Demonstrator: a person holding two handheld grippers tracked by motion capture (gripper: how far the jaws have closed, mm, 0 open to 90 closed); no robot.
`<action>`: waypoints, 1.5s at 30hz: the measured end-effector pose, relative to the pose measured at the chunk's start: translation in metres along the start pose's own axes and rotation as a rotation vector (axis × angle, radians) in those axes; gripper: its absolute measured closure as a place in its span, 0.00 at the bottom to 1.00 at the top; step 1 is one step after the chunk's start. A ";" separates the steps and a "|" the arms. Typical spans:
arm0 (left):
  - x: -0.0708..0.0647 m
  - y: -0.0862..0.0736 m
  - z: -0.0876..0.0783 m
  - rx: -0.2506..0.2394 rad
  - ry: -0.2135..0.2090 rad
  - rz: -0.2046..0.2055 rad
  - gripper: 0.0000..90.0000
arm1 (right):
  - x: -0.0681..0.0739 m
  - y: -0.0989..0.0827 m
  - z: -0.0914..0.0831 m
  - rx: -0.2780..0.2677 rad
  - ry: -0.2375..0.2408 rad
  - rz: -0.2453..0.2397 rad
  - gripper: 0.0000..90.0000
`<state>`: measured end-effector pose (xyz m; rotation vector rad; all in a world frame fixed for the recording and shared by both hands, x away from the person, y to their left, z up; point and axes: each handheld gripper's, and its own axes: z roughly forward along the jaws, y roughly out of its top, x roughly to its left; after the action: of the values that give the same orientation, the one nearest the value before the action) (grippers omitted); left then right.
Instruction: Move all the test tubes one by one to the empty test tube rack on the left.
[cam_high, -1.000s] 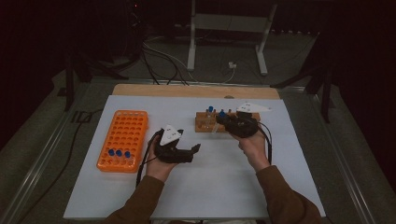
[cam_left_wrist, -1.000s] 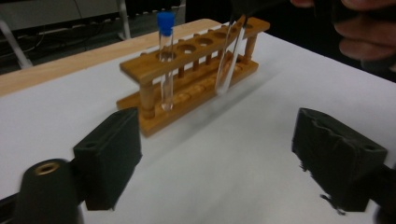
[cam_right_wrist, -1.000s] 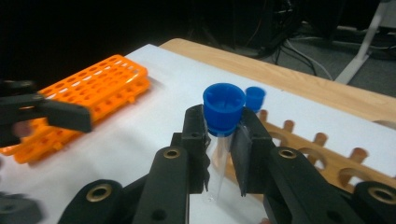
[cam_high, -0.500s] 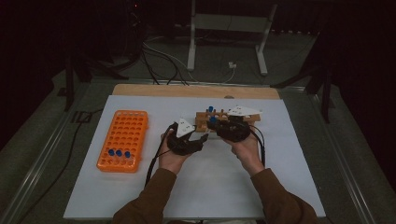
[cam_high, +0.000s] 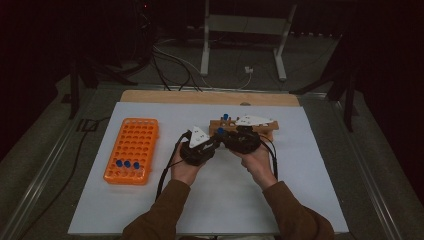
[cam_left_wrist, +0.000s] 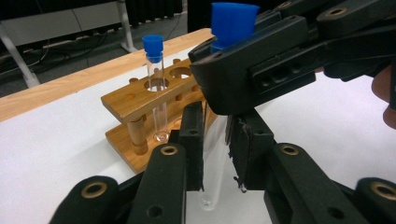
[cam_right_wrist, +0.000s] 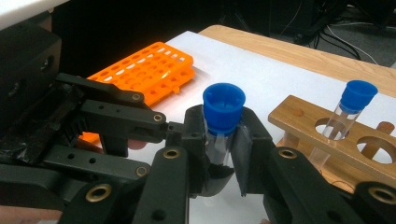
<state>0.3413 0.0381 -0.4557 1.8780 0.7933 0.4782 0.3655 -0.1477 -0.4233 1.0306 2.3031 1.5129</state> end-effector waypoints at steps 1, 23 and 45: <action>0.000 0.000 0.000 0.000 0.001 0.004 0.86 | 0.000 0.000 0.000 0.002 0.002 0.002 0.85; 0.012 -0.008 -0.009 0.011 0.026 -0.057 0.87 | -0.026 -0.006 -0.017 0.028 -0.090 0.050 0.11; 0.012 -0.013 -0.057 -0.038 -0.025 -0.075 0.87 | -0.048 -0.039 -0.068 -0.017 -0.152 0.027 0.00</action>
<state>0.3096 0.0874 -0.4437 1.8091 0.8291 0.4198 0.3489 -0.2368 -0.4361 1.1351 2.1779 1.4087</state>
